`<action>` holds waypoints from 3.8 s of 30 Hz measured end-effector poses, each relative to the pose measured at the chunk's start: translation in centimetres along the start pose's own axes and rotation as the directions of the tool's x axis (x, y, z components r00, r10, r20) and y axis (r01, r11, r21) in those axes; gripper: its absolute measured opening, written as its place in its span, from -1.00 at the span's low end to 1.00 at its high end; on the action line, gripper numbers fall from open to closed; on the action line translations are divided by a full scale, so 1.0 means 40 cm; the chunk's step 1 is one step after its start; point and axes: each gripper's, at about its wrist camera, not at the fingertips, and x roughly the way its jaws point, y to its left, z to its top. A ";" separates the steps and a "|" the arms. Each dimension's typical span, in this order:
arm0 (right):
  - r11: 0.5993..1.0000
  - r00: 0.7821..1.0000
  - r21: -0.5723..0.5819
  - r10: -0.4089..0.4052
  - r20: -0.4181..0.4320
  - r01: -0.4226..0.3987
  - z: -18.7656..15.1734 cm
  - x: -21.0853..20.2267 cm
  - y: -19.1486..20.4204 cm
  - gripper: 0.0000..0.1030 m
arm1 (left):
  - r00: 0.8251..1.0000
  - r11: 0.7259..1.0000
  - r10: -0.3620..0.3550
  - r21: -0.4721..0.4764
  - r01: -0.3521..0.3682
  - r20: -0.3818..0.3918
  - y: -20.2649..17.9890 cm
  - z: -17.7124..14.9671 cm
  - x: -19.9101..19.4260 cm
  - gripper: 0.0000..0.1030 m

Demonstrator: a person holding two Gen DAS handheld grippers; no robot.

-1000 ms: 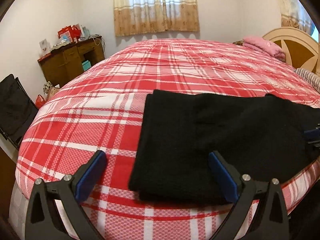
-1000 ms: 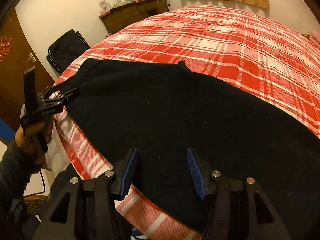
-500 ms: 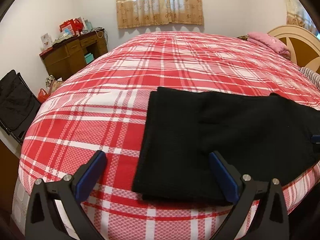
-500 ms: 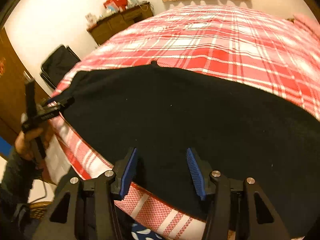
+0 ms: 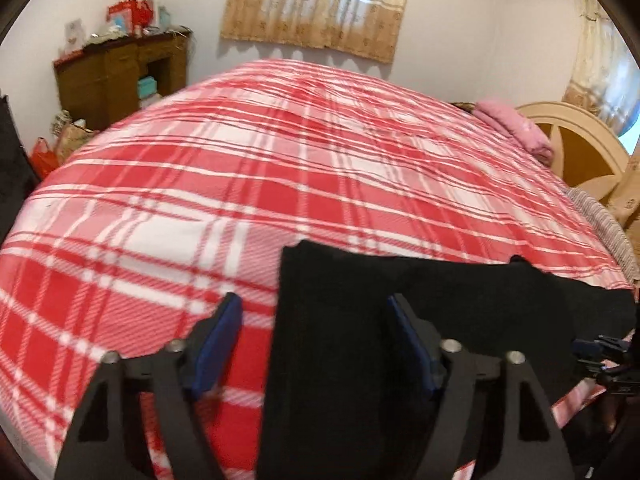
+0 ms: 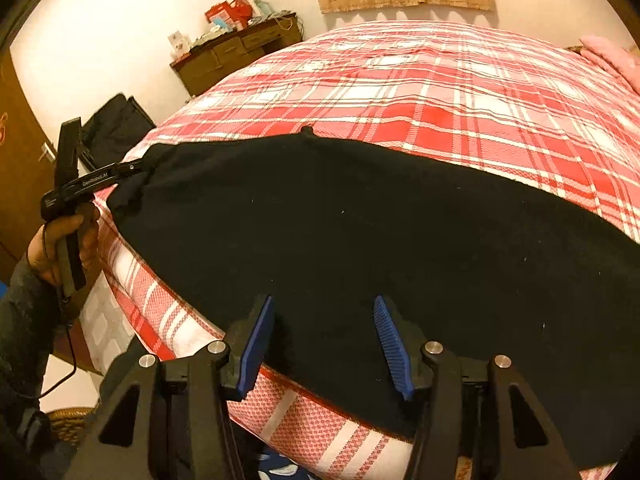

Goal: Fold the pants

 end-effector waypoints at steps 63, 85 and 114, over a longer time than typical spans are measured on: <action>0.686 0.806 0.679 -0.542 0.238 0.260 -0.253 -0.825 -0.796 0.14 | 0.985 0.959 0.158 0.227 -0.169 0.064 -0.191 -0.088 -0.031 0.94; 0.744 0.875 0.632 -0.433 0.214 0.214 -0.138 -0.754 -0.935 -0.97 | 0.974 0.955 0.218 0.194 -0.227 0.067 -0.210 -0.081 -0.003 0.96; 0.774 0.857 0.564 -0.471 0.208 0.289 -0.242 -0.692 -0.779 -0.10 | 0.977 0.954 0.195 0.216 -0.209 0.084 -0.219 -0.107 -0.029 0.96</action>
